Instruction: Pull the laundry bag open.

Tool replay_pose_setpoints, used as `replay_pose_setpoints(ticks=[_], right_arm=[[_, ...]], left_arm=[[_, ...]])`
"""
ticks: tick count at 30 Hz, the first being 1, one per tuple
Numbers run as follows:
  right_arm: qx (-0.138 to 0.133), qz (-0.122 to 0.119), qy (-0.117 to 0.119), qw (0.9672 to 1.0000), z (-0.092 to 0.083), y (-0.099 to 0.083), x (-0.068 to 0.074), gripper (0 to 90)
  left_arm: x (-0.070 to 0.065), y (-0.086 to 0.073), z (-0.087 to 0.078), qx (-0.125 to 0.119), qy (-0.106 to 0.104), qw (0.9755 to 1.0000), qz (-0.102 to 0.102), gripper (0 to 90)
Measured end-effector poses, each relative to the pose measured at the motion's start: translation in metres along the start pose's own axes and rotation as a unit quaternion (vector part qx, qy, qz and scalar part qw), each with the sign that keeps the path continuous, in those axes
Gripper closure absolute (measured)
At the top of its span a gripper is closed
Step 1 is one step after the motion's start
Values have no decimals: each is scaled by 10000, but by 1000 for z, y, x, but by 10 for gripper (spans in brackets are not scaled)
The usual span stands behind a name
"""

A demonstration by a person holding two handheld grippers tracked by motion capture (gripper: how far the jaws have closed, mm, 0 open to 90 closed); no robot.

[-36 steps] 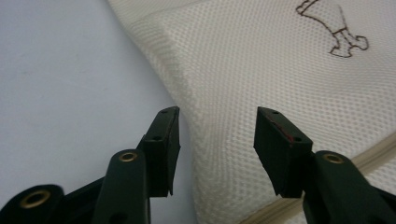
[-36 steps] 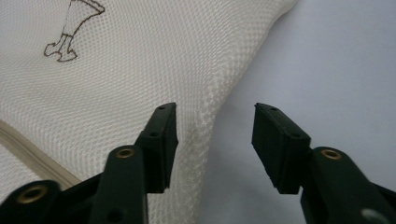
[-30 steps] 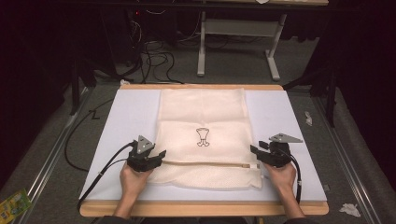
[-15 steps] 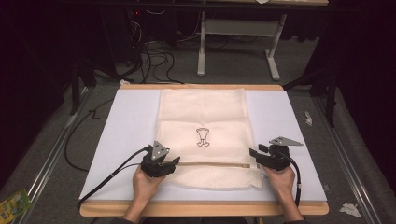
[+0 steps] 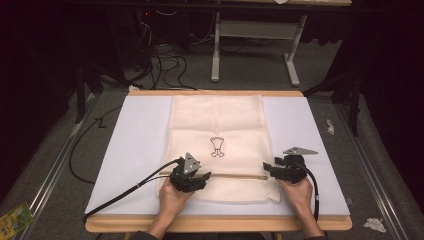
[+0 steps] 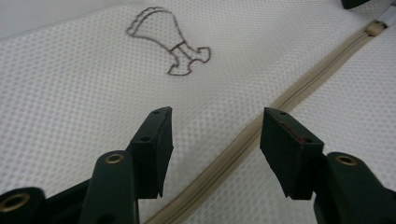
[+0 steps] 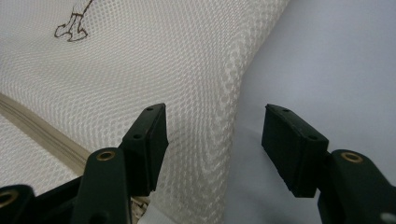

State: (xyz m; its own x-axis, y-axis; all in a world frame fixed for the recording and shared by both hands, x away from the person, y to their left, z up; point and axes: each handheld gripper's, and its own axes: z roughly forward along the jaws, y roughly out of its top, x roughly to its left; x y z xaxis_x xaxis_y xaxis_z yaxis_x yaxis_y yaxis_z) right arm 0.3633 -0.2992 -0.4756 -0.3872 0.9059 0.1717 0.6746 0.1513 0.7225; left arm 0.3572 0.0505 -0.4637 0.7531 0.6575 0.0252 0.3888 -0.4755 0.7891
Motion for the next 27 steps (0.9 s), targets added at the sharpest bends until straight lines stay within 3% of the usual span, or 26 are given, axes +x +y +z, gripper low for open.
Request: replay_pose_setpoints(ticks=[6,10,12,13,14,15,18,21,27], right_arm=[[91,51,51,9999,-3,-4,2,414],[189,-95,37,9998,-2,-3,8,472],[217,-150,-33,9996,-2,-3,11,548],[230,-337,-186,9990,-2,-4,14,613],[230,-337,-186,9990,-2,-4,14,613],[228,-475,-247,9983,-2,-4,15,694],[217,-552,-218,9980,-1,-5,16,734],[241,-617,-75,9978,-1,-5,17,837],[216,-573,90,9981,-3,-3,14,867]], left_arm=[[-13,11,12,-4,-161,9998,107,440],[-19,15,24,32,-278,9996,107,441],[-20,16,28,31,-363,9993,18,442],[-19,16,30,21,-404,9992,-71,442],[-19,16,30,21,-404,9992,-71,442],[-18,17,31,20,-417,9991,-123,442],[-17,18,32,16,-426,9990,-160,443],[-20,23,34,50,-459,9989,-69,444],[-27,30,35,88,-600,9982,-28,443]])
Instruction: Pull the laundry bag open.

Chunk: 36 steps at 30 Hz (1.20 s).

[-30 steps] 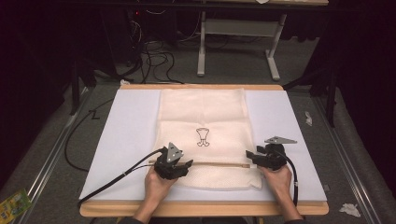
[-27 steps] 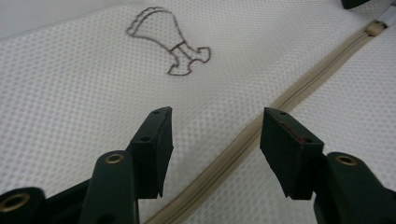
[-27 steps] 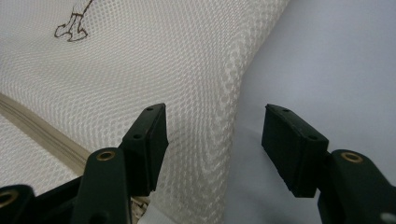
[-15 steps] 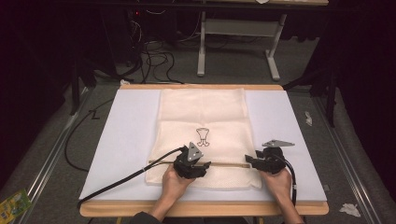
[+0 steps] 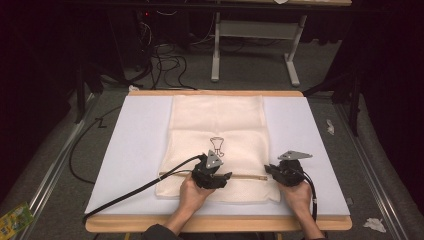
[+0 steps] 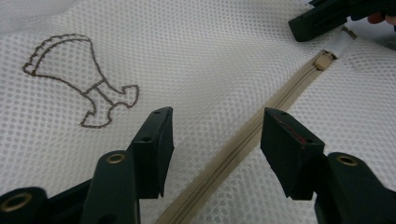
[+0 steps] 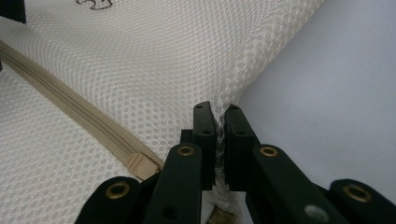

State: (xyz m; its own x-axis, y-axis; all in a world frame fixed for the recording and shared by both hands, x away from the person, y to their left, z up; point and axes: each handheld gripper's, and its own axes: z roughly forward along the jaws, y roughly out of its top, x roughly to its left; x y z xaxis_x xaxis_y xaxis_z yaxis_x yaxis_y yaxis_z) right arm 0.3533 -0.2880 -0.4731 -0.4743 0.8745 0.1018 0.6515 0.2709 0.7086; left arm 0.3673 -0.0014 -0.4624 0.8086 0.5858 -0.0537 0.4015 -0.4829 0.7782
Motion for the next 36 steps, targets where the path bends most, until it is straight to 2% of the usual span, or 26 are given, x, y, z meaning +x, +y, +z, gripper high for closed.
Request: replay_pose_setpoints(ticks=[4,5,7,10,13,14,16,18,20,26,31,35,36], right_arm=[[-95,173,256,9995,-5,1,-5,871],[-95,173,256,9995,-5,1,-5,871],[-127,189,330,9992,-9,3,-6,873],[-207,157,398,9989,-13,6,-6,874],[-212,139,420,9988,-15,7,-5,874],[-268,146,445,9985,-17,8,-5,874],[-303,174,480,9982,-19,10,-5,874],[-318,173,499,9981,-20,10,-5,875],[-321,186,514,9980,-20,10,-6,875],[-372,202,526,9977,-22,12,-5,878],[-386,197,556,9975,-22,12,-6,878],[-386,203,582,9974,-23,13,-5,879],[-395,197,602,9972,-23,13,-6,879]], left_arm=[[-1,6,-2,-77,-113,9999,-54,454],[-2,7,-2,-89,-139,9998,-58,454],[-6,10,0,-79,-306,9995,1,470],[-13,13,5,52,-414,9990,165,476],[-19,16,9,74,-503,9984,233,481],[-22,18,11,10,-647,9978,165,492],[-22,19,12,-7,-710,9974,124,507],[-24,21,14,38,-704,9973,194,518],[-26,22,17,85,-789,9967,158,537],[-36,28,27,161,-1011,9944,247,602],[-40,29,32,132,-1136,9933,160,631],[-46,33,36,160,-1211,9922,239,651],[-46,35,39,177,-1258,9917,176,651]])
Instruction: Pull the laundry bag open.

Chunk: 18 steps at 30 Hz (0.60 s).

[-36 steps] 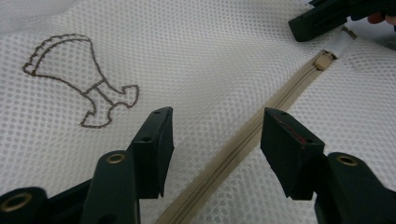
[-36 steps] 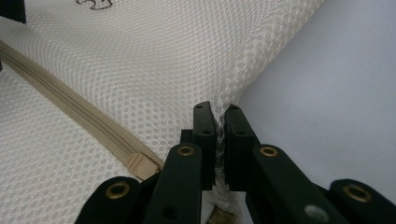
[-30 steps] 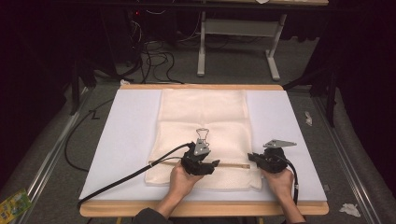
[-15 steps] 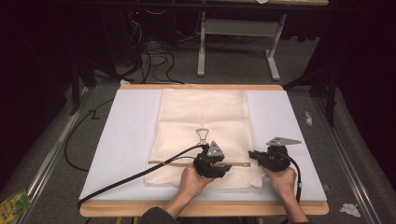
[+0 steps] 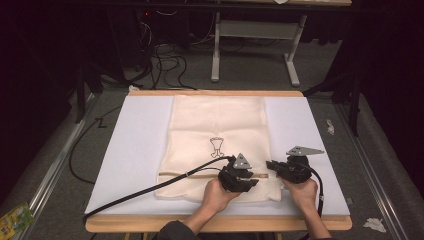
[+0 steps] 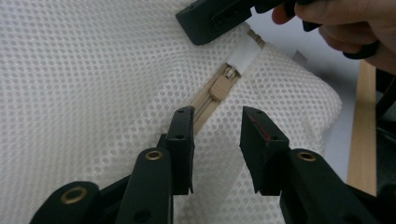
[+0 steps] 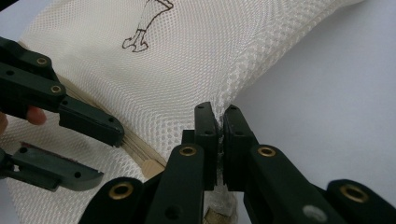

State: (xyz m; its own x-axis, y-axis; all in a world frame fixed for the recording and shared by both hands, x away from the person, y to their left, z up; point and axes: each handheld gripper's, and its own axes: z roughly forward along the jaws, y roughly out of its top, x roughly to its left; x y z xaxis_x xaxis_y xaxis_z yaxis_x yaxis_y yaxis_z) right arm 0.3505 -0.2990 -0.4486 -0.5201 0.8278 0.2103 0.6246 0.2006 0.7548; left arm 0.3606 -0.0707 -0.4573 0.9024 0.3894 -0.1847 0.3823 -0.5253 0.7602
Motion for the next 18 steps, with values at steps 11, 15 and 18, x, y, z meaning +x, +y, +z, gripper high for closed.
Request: replay_pose_setpoints(ticks=[11,15,18], right_arm=[[0,2,75,10000,0,2,1,879],[-10,3,97,10000,0,2,1,879],[-2,16,106,9999,1,2,1,879]], left_arm=[[1,4,11,63,-109,9998,-141,702],[5,4,14,64,-161,9996,-221,702],[7,4,17,46,-266,9991,-334,702]])
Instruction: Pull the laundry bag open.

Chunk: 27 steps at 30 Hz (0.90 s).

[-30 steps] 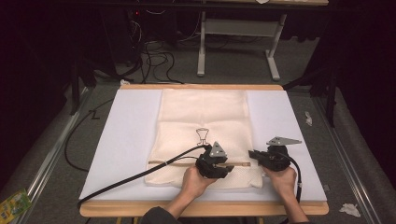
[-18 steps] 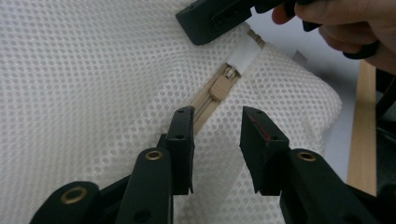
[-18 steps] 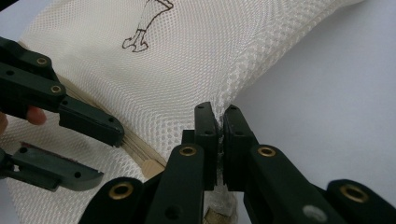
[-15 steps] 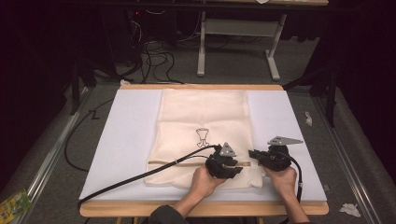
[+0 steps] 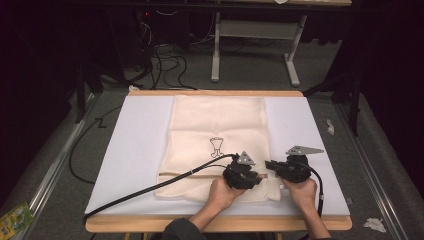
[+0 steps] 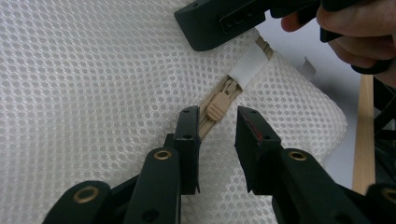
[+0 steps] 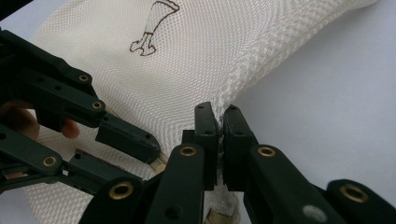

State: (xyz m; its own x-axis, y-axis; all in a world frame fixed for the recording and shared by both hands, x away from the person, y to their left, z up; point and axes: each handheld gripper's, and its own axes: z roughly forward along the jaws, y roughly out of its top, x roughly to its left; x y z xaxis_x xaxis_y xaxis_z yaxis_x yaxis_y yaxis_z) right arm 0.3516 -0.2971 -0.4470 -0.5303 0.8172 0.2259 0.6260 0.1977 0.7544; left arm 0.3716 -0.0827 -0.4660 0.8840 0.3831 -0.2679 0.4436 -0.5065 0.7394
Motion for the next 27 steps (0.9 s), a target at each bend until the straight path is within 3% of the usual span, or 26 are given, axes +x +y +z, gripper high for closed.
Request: replay_pose_setpoints(ticks=[6,13,14,19,23,27], right_arm=[[10,35,13,10000,1,1,0,879],[11,40,13,10000,1,1,-1,879],[21,56,12,10000,0,1,-1,879],[16,35,9,10000,1,1,-1,879],[30,63,9,10000,2,0,-1,879],[32,61,21,10000,2,0,0,878]], left_arm=[[6,2,4,-103,-255,9993,-270,742],[6,2,3,-162,-343,9988,-308,748],[4,3,1,-244,-479,9980,-321,758],[7,2,4,-186,-387,9984,-375,755],[5,1,6,-243,-450,9977,-444,753],[2,4,10,-153,-403,9987,-286,781]])
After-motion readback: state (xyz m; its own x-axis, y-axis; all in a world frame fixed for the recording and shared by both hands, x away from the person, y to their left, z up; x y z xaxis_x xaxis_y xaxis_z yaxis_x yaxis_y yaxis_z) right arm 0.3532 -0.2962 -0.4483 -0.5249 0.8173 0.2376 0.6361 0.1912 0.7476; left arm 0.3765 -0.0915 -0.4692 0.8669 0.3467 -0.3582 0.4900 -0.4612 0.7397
